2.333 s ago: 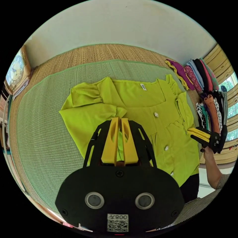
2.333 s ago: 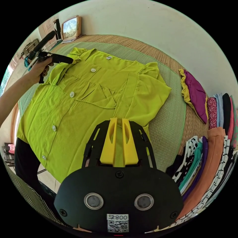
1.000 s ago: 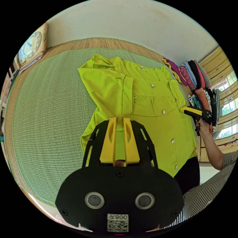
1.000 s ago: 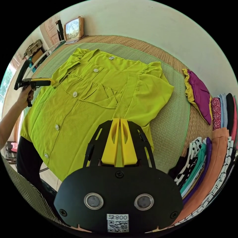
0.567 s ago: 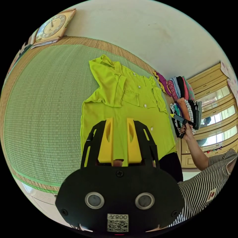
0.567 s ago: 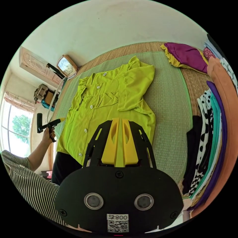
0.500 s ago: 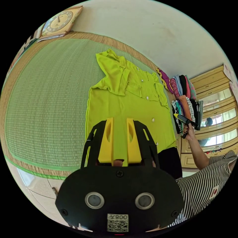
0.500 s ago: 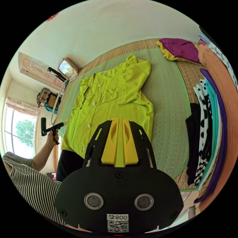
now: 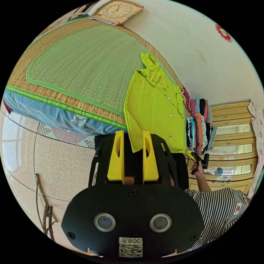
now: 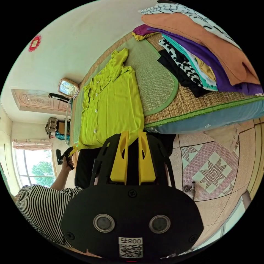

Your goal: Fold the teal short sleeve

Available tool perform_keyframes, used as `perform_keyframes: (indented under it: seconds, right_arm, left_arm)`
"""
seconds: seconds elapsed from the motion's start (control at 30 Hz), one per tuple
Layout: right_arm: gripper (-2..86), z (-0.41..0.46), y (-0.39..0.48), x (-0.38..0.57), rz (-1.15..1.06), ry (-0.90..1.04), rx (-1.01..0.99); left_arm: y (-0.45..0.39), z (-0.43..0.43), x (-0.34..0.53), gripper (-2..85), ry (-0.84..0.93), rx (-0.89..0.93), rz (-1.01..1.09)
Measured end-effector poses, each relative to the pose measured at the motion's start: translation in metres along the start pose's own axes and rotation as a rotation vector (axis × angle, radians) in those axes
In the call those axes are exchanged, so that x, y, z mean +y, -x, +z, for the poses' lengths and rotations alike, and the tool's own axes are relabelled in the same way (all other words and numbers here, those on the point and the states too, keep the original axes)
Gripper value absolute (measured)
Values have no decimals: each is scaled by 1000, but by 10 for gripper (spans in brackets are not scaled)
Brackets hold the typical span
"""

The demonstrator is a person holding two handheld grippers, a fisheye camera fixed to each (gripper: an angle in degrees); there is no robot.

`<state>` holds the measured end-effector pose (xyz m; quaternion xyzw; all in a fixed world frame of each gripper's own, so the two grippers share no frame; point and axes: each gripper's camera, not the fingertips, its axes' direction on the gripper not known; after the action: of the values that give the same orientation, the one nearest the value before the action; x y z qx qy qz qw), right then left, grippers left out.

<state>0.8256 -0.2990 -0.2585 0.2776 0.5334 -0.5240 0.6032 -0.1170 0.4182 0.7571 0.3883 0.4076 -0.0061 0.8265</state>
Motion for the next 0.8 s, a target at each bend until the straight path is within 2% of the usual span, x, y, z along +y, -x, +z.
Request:
perform_keyframes:
  seconds: [0.4, 0.8]
  right_arm:
    - [75, 2, -36, 17, 22, 28, 7]
    - [74, 2, -80, 17, 107, 18, -36]
  left_arm:
    - [-9, -22, 33, 115, 92, 55, -42]
    - [-54, -60, 52, 68, 108, 6, 5]
